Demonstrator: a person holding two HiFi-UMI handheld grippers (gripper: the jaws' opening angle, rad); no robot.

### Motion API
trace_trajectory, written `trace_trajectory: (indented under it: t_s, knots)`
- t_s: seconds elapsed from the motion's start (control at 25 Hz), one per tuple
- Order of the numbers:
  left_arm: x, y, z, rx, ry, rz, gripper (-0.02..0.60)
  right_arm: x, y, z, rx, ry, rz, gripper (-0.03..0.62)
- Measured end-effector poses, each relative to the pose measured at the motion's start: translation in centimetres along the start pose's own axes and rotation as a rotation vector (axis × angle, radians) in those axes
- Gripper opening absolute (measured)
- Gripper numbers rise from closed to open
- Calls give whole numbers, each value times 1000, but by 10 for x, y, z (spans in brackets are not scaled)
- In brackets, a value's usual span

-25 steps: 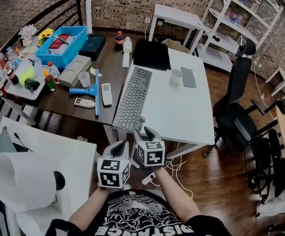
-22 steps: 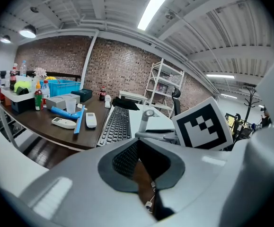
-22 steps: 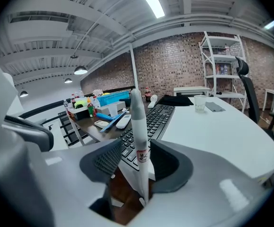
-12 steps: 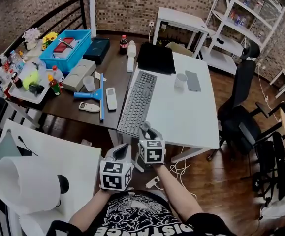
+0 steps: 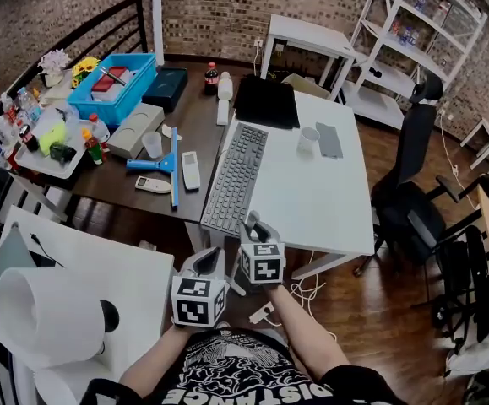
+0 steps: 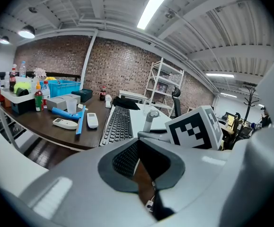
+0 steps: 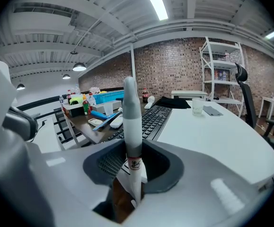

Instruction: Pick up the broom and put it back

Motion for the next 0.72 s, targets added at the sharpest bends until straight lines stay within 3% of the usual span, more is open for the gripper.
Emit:
trace_trajectory:
  t_s: [0.72]
  knots:
    - [19,-41,-19,18,-22,-1,5,27,2,-73,-45,-31,-3,98]
Point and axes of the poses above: the fingertips, and each gripper's own axes: z forward along the fingers, y to its left, x out of its underside, the point moved 7 cm from there along -z, backward along the fingers, and after that the axes turned 6 degrees about x, right-handed, at the moved point
